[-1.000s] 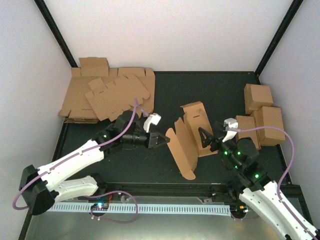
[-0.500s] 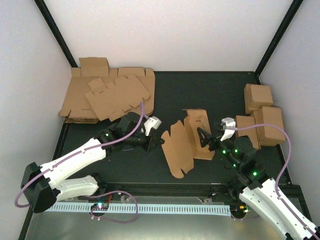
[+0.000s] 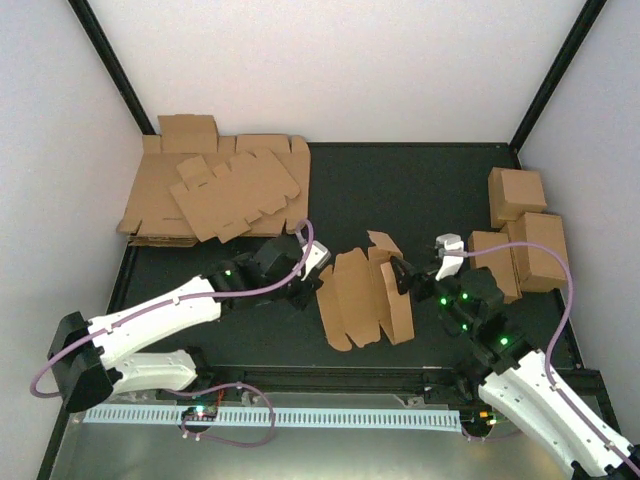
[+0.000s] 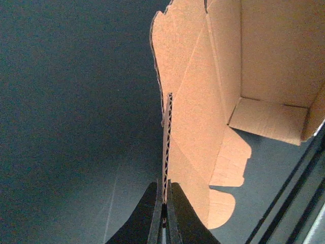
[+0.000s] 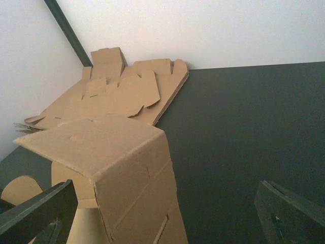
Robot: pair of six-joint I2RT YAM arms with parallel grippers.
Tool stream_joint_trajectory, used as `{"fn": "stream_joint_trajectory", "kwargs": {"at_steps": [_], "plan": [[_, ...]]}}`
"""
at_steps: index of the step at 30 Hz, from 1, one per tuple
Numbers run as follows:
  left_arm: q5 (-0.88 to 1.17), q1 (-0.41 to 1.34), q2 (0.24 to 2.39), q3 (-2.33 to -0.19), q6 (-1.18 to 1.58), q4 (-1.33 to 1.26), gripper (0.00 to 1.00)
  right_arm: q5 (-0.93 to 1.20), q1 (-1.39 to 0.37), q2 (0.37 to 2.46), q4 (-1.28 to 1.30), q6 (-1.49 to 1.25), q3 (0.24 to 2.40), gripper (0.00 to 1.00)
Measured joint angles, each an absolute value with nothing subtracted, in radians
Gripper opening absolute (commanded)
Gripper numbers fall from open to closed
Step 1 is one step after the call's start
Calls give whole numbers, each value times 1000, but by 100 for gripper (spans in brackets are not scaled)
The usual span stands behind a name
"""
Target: Fold the paper box
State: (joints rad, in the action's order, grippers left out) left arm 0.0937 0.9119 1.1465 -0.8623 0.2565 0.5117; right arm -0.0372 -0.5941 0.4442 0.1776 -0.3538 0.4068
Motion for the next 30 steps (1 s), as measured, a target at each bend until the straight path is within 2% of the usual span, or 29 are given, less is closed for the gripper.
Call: {"fn": "stream_joint_trajectory", "kwargs": {"at_steps": [11, 15, 20, 26, 30], "plan": [[-123, 1024, 1161, -874, 221, 526, 2, 22, -594, 484, 158, -385, 397, 99], [-173, 1037, 1187, -889, 212, 533, 2, 37, -594, 489, 171, -417, 385, 92], [-225, 1045, 1214, -903, 206, 550, 3, 57, -592, 448, 170, -449, 381, 90], [-272, 1050, 1209, -916, 205, 578, 3, 104, -587, 521, 201, -453, 414, 90], [-291, 1053, 1171, -916, 204, 595, 3, 116, -587, 559, 221, -449, 437, 79]]}}
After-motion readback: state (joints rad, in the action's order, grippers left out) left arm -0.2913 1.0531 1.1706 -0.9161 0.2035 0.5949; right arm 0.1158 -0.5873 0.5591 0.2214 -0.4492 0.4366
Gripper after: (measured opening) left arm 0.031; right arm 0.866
